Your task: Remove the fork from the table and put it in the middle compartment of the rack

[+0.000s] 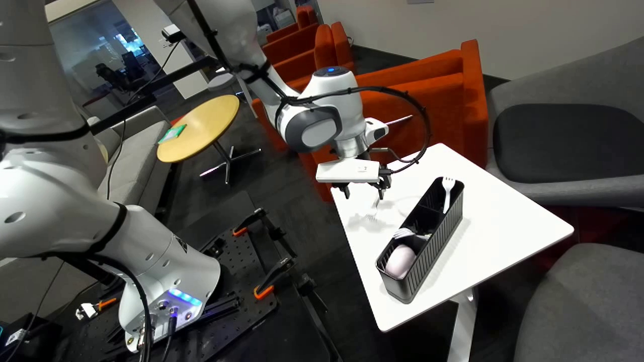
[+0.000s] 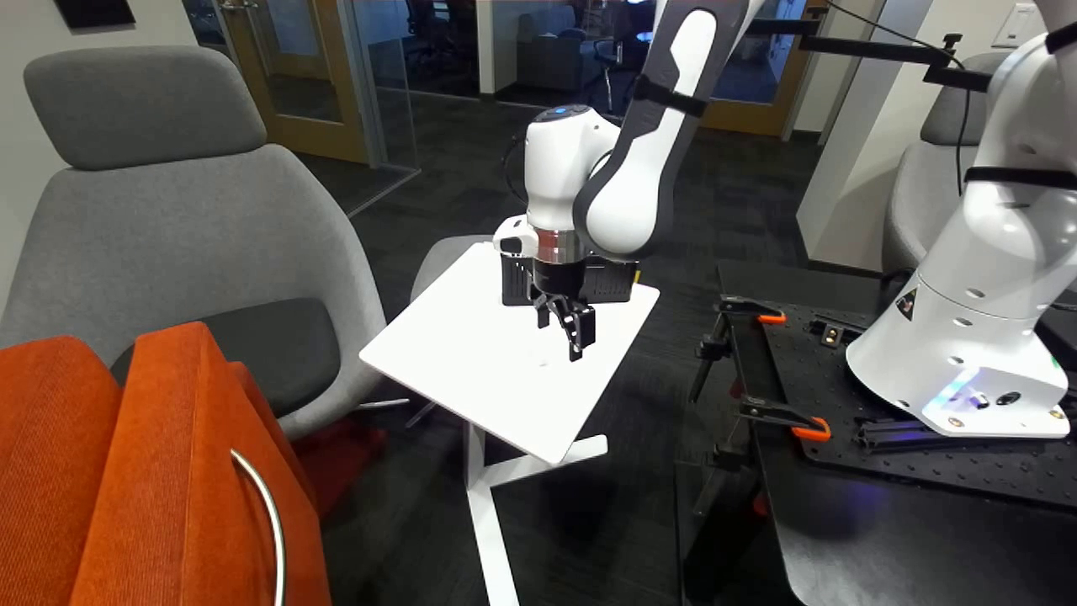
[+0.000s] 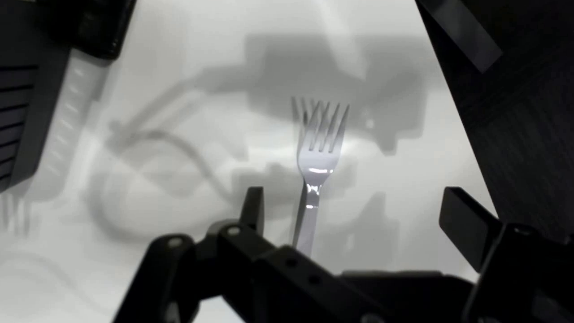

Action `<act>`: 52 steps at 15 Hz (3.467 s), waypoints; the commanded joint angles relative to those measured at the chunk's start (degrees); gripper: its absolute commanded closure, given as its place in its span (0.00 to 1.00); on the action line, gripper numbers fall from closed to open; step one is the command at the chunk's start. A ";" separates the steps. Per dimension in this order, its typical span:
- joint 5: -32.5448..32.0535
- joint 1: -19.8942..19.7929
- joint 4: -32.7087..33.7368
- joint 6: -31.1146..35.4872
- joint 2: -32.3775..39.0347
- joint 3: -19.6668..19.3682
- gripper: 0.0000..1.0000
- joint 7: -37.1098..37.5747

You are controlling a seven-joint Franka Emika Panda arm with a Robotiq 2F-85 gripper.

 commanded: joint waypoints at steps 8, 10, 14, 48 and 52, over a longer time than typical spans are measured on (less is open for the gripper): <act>-10.16 1.39 3.08 6.55 5.90 -1.08 0.00 12.45; -11.52 1.38 3.45 6.04 6.01 -1.15 0.00 13.77; -13.30 1.08 4.07 5.71 6.24 -1.05 0.00 15.52; -25.08 8.46 -7.63 -13.04 -21.05 -7.59 0.97 24.54; -33.00 8.10 -6.03 -30.23 -26.31 -6.23 0.97 26.27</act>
